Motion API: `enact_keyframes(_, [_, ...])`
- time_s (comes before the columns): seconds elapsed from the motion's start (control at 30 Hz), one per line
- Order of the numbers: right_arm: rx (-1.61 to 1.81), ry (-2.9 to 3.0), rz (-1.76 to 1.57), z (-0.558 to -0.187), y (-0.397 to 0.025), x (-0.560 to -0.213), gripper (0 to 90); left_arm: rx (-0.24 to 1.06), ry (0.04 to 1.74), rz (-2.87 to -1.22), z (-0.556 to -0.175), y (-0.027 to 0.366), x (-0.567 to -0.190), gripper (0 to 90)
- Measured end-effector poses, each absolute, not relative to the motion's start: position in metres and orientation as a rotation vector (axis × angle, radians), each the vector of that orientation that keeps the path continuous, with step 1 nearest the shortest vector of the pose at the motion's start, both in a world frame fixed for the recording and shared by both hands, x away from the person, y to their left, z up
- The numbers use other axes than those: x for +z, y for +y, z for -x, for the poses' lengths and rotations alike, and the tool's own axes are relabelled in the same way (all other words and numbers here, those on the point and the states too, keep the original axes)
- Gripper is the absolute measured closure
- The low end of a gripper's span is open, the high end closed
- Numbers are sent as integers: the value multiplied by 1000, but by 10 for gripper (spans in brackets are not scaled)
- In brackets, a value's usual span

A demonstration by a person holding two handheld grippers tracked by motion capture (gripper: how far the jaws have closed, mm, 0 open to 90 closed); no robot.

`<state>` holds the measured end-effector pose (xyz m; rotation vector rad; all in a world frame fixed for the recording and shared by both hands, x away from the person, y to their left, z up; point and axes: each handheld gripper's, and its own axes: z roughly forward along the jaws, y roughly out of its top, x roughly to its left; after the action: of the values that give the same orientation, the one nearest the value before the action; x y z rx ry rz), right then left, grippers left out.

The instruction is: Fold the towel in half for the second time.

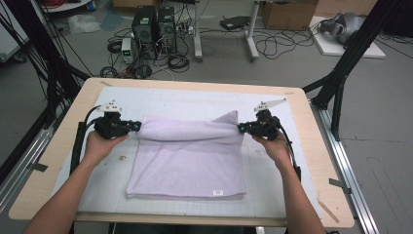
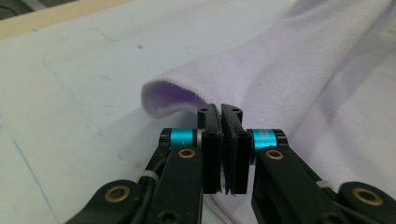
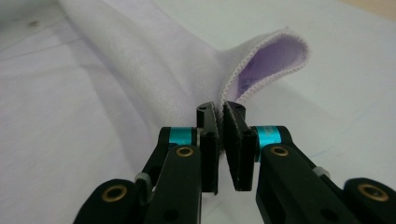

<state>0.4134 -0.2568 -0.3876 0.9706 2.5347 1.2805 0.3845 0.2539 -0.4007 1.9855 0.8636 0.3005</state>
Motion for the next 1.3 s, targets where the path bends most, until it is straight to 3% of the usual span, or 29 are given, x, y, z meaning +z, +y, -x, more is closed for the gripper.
enact_keyframes(0.23, [1254,2646,-1000,-369,-259,-421,836,220,856,-2009,-340,267,-432,859])
enact_keyframes(0.27, [1263,2644,-995,-366,-260,-425,825,207,867,-2010,-338,268,-436,856])
enact_keyframes(0.3, [1260,2652,-1008,-364,-260,-430,750,200,866,-2020,-338,268,-437,840])
enact_keyframes(0.33, [1258,2654,-1020,-364,-261,-431,646,201,868,-2028,-339,268,-437,801])
enact_keyframes(0.37, [1261,2650,-1039,-365,-263,-431,563,203,883,-2029,-339,268,-436,707])
enact_keyframes(0.47, [1283,2567,-1059,-367,-271,-419,404,242,909,-2035,-346,268,-428,496])
enact_keyframes(0.57, [1265,2535,-1067,-378,-271,-404,324,258,919,-2004,-356,267,-416,414])
enact_keyframes(0.7, [1253,2525,-1077,-403,-263,-398,306,263,951,-1998,-374,260,-410,366])
enact_keyframes(0.87, [1217,2593,-1091,-427,-247,-412,327,221,1002,-2013,-398,248,-421,349])
enact_keyframes(0.93, [1213,2637,-1107,-432,-244,-420,405,170,997,-2011,-404,246,-427,380])
enact_keyframes(1.0, [1215,2671,-1129,-436,-244,-428,481,128,978,-2013,-407,246,-432,571])
enact_keyframes(1.1, [1229,2729,-1160,-437,-246,-433,728,102,960,-2009,-408,247,-434,783])
enact_keyframes(1.17, [1249,2752,-1105,-434,-244,-430,820,144,939,-2012,-404,246,-429,821])
enact_keyframes(1.3, [1269,2734,-1021,-426,-241,-417,836,201,892,-2004,-393,245,-415,834])
